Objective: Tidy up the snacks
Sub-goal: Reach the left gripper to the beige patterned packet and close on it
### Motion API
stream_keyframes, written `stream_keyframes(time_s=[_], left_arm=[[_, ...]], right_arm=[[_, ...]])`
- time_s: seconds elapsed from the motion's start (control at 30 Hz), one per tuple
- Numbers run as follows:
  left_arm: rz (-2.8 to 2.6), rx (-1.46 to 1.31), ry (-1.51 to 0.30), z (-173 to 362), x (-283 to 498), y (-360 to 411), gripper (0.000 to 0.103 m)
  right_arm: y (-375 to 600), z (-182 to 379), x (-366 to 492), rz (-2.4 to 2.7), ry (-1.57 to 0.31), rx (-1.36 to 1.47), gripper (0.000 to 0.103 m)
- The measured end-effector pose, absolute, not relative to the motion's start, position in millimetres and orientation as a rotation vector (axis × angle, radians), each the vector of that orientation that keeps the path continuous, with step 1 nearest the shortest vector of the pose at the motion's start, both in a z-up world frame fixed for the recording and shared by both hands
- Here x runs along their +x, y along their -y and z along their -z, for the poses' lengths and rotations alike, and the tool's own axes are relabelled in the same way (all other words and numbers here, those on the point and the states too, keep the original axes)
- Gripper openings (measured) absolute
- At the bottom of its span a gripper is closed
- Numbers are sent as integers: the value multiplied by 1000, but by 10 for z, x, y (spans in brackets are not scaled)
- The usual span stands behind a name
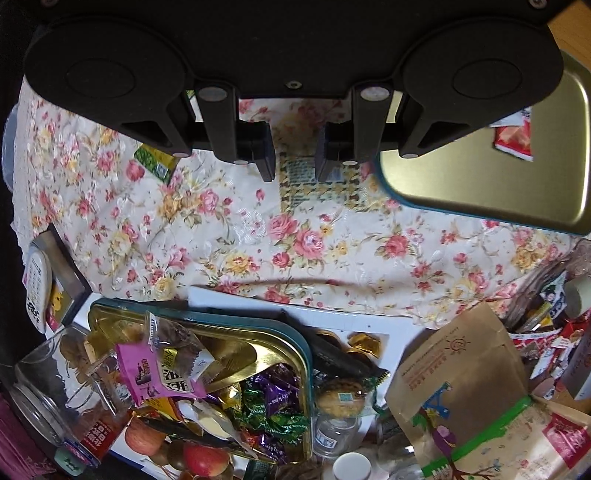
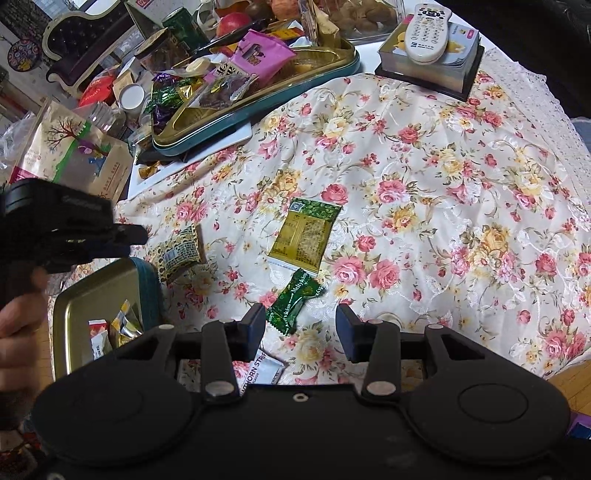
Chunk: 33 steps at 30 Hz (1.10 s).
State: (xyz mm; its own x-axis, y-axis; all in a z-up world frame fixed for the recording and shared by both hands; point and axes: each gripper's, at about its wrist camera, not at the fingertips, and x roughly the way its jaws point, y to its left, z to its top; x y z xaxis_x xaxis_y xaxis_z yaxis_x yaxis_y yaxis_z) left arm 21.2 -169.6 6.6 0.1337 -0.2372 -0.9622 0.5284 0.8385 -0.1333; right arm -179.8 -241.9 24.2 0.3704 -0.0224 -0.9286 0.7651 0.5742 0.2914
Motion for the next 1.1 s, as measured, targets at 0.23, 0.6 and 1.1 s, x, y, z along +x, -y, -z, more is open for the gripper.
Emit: stream_keyframes(time_s=[0.23,0.6,1.1], left_arm=[[481,296,-1325,213,324,1956,30],[364,409,-1311,414,683,1936,30],[481,364,-1525,622,249,1792,30]], right_arm=[[2460,-346,-1882,579,-1038,848,45],[2528,-463,-1950,589,-986,863,45],[2526,-506,-1967,605,-964,846,45]])
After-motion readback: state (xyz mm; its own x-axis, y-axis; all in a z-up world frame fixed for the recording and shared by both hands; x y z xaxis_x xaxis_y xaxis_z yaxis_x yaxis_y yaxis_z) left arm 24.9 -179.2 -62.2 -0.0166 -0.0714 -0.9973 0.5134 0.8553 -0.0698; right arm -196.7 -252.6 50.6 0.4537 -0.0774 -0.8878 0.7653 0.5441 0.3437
